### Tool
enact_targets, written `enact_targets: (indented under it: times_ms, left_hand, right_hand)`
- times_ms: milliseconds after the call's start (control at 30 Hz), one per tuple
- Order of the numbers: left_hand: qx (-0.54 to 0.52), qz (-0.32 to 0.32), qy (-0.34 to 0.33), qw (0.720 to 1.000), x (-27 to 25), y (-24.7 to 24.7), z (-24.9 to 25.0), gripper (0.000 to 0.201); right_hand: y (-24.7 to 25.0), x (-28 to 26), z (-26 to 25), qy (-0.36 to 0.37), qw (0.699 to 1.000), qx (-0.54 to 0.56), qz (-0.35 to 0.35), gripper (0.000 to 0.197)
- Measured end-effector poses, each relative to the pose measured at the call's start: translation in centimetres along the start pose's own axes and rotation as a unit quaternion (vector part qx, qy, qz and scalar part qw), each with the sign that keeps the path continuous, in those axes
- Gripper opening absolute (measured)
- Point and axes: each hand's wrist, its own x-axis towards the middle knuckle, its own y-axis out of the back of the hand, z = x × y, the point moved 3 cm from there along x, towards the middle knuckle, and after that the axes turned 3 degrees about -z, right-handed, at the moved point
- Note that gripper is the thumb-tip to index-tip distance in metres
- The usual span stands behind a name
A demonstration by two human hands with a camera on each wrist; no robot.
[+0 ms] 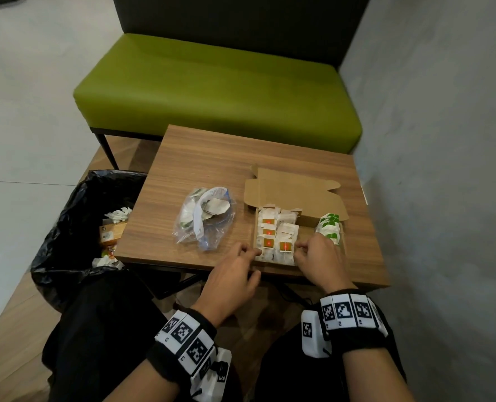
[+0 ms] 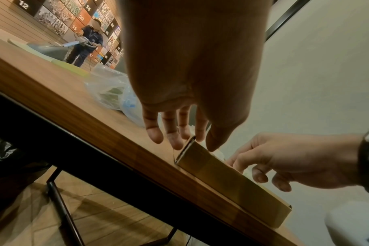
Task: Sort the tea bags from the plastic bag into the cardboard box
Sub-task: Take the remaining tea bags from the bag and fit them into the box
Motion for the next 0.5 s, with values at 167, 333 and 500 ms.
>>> enact_targets:
  times_ms: [167,333,500]
  left_hand:
    - [0.005,-0.003,-0.002,1.0,0.0,0.0,0.0,0.05]
    - [0.009,-0.006,0.002,1.0,-0.1,0.2,0.0,0.05]
    - [0.029,-0.008,0.002,1.0,-0.2,0.3,0.1,0.05]
  right_hand:
    - [0.3,0.4,0.6,-0.057,0.998,0.034,0.013,0.029]
    - [-0.1,1.3,-0.3,-0.052,0.995,-0.025,-0.086,0.02]
    - [-0.1,1.5,-1.0,-0.042,0.993,-0.03,-0.106,0.023]
